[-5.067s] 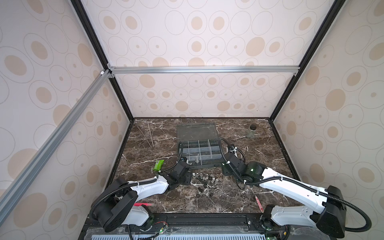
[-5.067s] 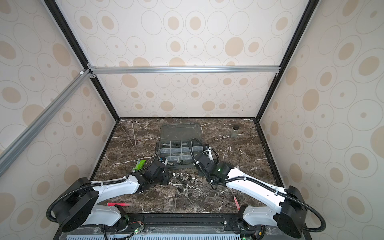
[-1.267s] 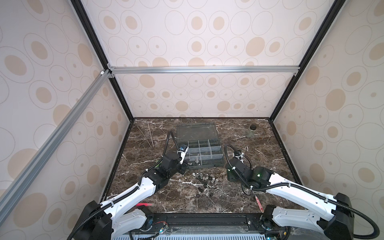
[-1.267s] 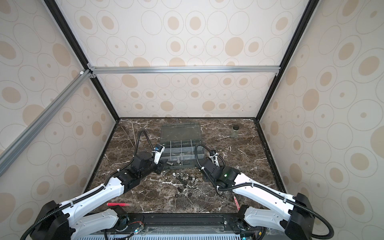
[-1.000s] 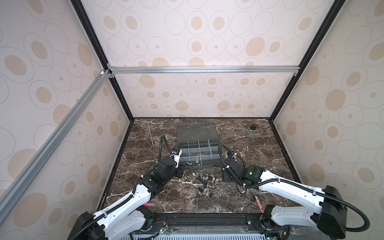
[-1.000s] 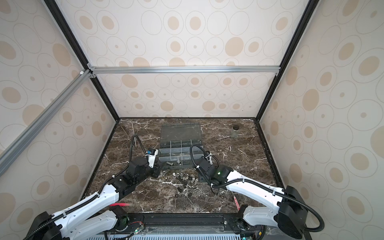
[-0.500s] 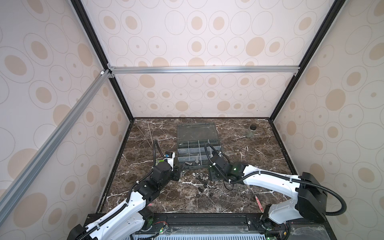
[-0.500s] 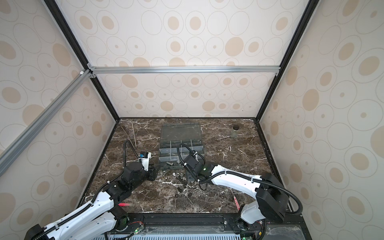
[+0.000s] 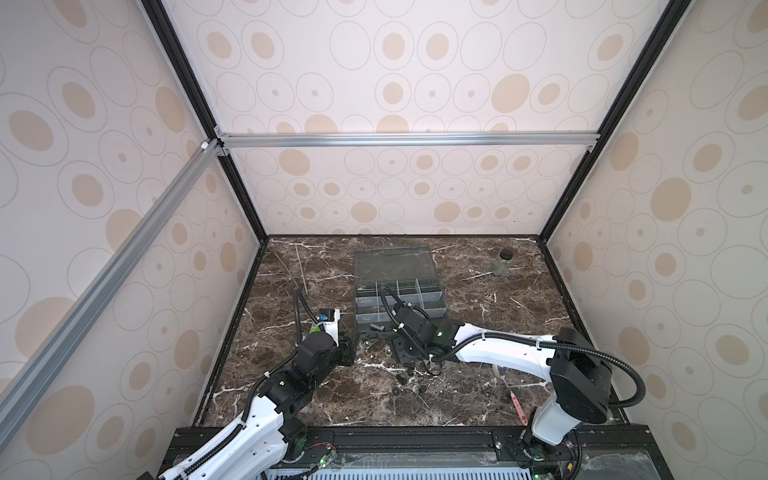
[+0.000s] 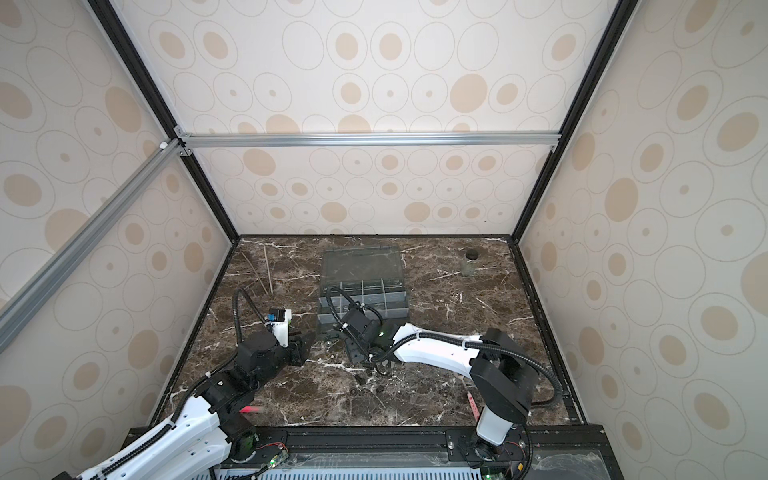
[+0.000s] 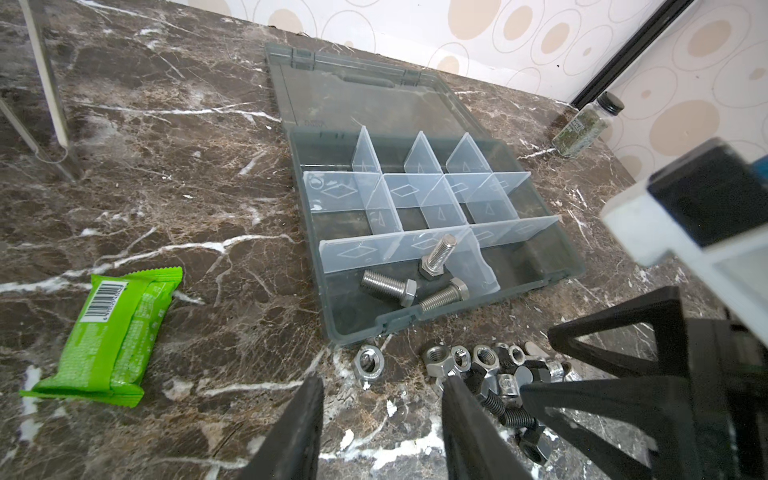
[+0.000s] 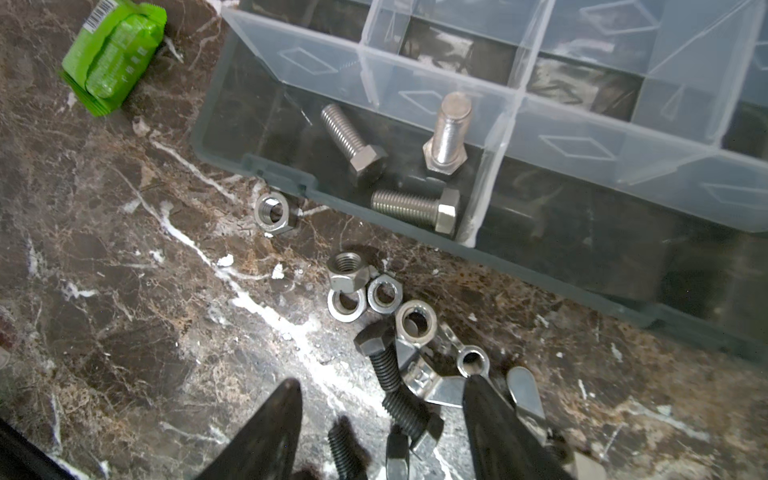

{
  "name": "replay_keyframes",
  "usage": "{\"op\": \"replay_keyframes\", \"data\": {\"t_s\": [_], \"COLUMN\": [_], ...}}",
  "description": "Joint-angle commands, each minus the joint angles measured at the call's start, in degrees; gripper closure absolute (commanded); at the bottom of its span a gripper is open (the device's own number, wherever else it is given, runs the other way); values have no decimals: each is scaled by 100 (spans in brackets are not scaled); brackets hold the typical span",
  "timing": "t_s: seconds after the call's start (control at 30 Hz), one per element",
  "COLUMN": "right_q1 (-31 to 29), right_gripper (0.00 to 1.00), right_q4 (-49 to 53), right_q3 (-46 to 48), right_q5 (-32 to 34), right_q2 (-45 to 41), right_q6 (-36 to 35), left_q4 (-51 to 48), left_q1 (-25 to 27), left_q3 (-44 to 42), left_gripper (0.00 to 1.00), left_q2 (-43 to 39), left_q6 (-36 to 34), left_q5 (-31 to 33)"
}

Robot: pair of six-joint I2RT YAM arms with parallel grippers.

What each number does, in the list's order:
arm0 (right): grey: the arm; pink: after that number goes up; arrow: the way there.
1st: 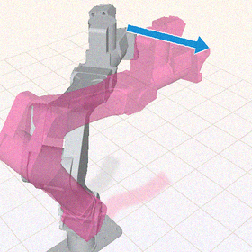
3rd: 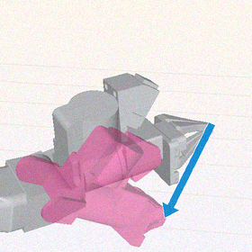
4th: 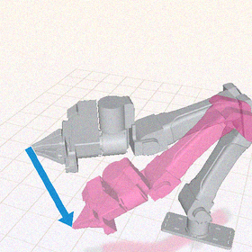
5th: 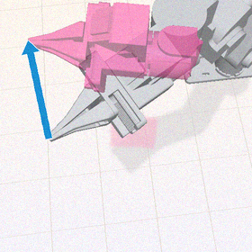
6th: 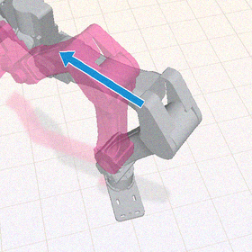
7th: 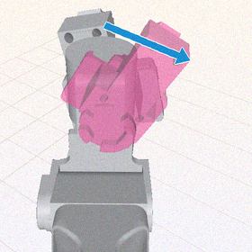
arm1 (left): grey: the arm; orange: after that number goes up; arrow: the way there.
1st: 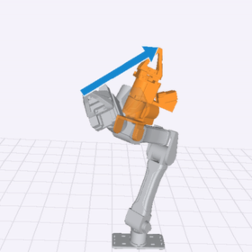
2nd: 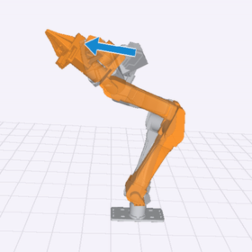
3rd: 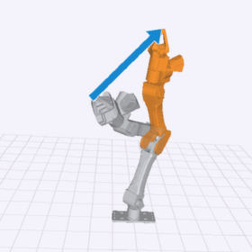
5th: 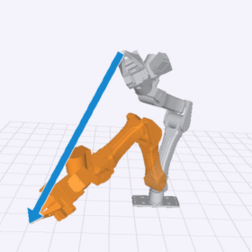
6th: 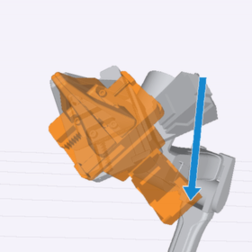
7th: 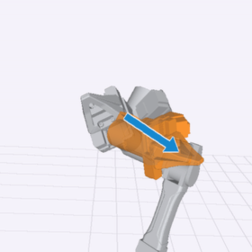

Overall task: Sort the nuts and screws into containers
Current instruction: 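Move the right gripper down to the nut pile while the left gripper draws back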

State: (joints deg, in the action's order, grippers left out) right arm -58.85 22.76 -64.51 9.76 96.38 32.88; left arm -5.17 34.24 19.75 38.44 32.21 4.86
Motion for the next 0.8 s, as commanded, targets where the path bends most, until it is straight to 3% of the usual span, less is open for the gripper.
{"op": "replay_keyframes", "data": {"t_s": [0.0,0.53,0.77], "right_q1": [-91,-175,-193], "right_gripper": [36,41,43], "right_q4": [-44,114,112], "right_q3": [-220,-1346,-1718], "right_q5": [-188,-621,-923], "right_q2": [194,1188,1603], "right_q6": [-59,-500,-629], "left_q4": [60,-201,-66], "left_q1": [-42,-124,-545], "left_q3": [-7,152,7], "left_gripper": [53,55,55], "left_q2": [-47,-129,-362], "left_q6": [276,497,612], "left_q5": [67,340,69]}}
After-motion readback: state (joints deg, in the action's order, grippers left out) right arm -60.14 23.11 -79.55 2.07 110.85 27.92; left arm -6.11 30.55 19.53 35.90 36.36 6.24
